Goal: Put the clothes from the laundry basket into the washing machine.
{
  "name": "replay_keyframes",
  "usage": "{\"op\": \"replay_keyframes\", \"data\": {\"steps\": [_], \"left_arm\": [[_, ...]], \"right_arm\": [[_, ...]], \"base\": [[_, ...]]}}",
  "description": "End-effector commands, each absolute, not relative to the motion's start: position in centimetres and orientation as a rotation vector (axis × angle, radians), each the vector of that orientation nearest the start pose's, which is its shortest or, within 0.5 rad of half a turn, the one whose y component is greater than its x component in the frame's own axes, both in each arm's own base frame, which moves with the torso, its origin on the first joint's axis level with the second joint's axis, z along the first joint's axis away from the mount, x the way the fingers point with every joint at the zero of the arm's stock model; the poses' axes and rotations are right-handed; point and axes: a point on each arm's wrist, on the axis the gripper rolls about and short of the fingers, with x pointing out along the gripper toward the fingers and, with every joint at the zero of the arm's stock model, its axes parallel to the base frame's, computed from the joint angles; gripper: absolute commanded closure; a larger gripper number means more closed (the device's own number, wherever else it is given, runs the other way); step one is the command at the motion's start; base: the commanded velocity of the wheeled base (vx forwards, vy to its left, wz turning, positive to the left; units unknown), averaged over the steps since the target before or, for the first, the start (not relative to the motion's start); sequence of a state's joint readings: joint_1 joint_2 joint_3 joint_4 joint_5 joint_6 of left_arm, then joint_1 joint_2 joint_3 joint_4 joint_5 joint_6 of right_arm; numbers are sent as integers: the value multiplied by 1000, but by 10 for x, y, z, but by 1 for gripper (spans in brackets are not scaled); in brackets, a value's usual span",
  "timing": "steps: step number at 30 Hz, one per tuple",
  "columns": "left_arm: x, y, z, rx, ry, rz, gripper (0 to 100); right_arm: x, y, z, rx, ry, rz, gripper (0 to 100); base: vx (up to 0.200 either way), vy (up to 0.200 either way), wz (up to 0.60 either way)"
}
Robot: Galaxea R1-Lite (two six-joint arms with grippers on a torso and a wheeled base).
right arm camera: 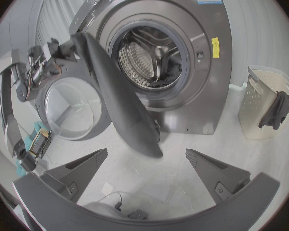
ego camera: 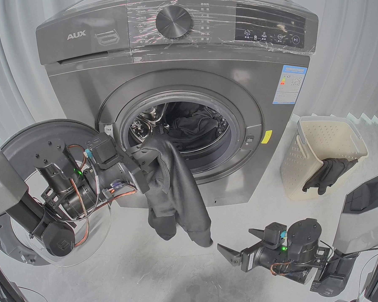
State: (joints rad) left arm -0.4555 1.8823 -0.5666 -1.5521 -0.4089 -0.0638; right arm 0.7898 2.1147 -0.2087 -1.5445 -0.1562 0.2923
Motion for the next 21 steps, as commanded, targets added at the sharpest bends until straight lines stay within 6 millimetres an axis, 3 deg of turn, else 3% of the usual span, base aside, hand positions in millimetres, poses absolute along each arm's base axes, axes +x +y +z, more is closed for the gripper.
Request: {"op": "replay_keyframes", "data": {"steps": [1, 7, 13, 21], "left_arm": [[277, -153, 160, -71, -232, -859, 100], [277, -156, 162, -74, -243, -862, 100], [276, -157, 162, -76, -241, -862, 100], [279, -159, 163, -78, -251, -852, 100]], "right_arm": [[174, 179, 2, 28, 553, 568, 0], [198, 199, 10, 84, 442, 567, 0], [230, 231, 33, 133, 258, 632, 0], [259, 248, 33, 106, 162, 657, 0]], "base": [[0, 0, 0], [0, 0, 0], [0, 0, 0], [0, 0, 0]]}}
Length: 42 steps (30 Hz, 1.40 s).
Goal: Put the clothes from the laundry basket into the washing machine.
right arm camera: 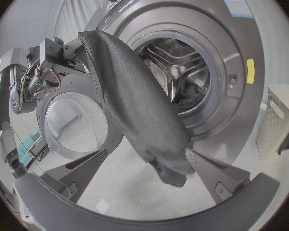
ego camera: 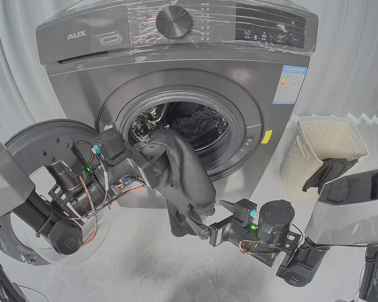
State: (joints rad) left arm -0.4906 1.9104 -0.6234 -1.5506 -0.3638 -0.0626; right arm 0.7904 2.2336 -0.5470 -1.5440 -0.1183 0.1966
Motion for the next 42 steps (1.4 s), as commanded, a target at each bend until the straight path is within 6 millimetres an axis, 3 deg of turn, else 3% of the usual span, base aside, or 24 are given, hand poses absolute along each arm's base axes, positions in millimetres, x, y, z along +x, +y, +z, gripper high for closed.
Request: {"op": "replay_keyframes", "data": {"steps": [1, 16, 22, 25, 42], "left_arm": [[279, -159, 163, -78, -251, -852, 100], [290, -163, 166, -87, -276, -803, 100], [290, -163, 166, -88, -277, -801, 100], [289, -162, 168, -90, -282, -797, 100], [288, -162, 168, -89, -282, -793, 100]], "right_arm": [[259, 248, 33, 106, 162, 657, 0], [295, 280, 9, 59, 92, 679, 0], [322, 277, -7, 67, 82, 629, 0], [332, 279, -6, 78, 56, 619, 0], [345, 301, -14, 94, 14, 632, 0]], "base": [[0, 0, 0], [0, 0, 0], [0, 0, 0], [0, 0, 0], [0, 0, 0]]}}
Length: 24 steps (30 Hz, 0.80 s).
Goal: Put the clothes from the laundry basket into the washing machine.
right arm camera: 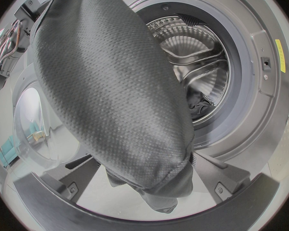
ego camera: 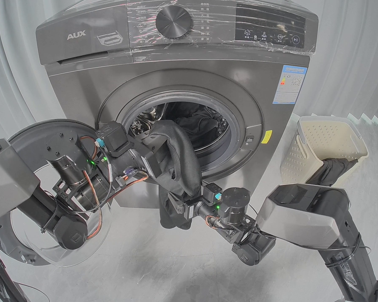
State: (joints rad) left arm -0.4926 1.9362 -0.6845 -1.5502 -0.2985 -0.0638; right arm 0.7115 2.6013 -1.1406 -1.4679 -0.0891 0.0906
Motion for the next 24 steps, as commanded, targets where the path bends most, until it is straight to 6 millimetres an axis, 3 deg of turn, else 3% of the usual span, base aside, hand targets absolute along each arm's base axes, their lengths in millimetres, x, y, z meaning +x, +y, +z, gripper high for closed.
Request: {"op": "replay_keyframes", "data": {"steps": [1, 7, 8, 17, 24], "left_arm": [[288, -162, 168, -90, -282, -790, 100], [287, -164, 169, -92, -282, -790, 100], [287, -163, 169, -92, -282, -789, 100], [290, -155, 166, -87, -270, -765, 100], [292, -133, 149, -64, -198, -704, 100]], "right_arm": [[345, 302, -14, 96, 13, 635, 0], [343, 306, -22, 95, 28, 639, 0], [343, 306, -23, 98, 29, 638, 100], [346, 298, -23, 107, 31, 618, 100], [349, 275, 17, 131, -13, 574, 100]], "base": [[0, 0, 0], [0, 0, 0], [0, 0, 0], [0, 0, 0], [0, 0, 0]]}}
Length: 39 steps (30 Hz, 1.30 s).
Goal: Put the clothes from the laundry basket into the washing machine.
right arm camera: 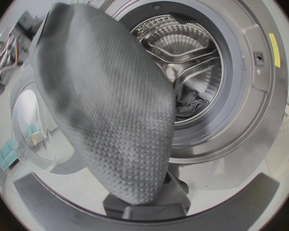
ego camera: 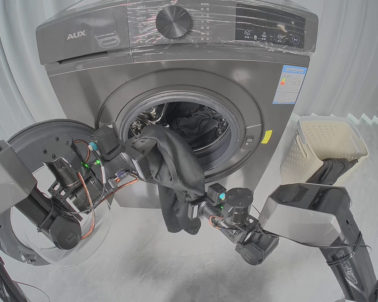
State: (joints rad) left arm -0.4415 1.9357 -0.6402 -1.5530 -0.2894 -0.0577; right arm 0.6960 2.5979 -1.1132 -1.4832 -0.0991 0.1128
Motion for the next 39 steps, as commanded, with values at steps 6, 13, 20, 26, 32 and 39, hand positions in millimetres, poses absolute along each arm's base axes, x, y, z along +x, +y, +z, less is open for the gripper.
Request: {"op": "replay_keyframes", "data": {"steps": [6, 13, 20, 26, 32, 39], "left_arm": [[288, -121, 121, -49, -79, -680, 100], [281, -121, 95, -26, 25, -687, 100], [270, -120, 66, 77, 119, -764, 0], [263, -112, 61, 73, 159, -760, 0], [247, -105, 50, 88, 234, -812, 0], [260, -107, 55, 79, 187, -795, 0]], "right_arm": [[356, 259, 58, 159, -92, 524, 100], [353, 259, 82, 178, -139, 528, 100], [349, 261, 90, 185, -153, 533, 100], [354, 252, 94, 186, -163, 511, 100], [357, 241, 102, 191, -181, 485, 100], [344, 246, 106, 192, -174, 513, 100]], "base": [[0, 0, 0], [0, 0, 0], [0, 0, 0], [0, 0, 0], [0, 0, 0], [0, 0, 0]]}}
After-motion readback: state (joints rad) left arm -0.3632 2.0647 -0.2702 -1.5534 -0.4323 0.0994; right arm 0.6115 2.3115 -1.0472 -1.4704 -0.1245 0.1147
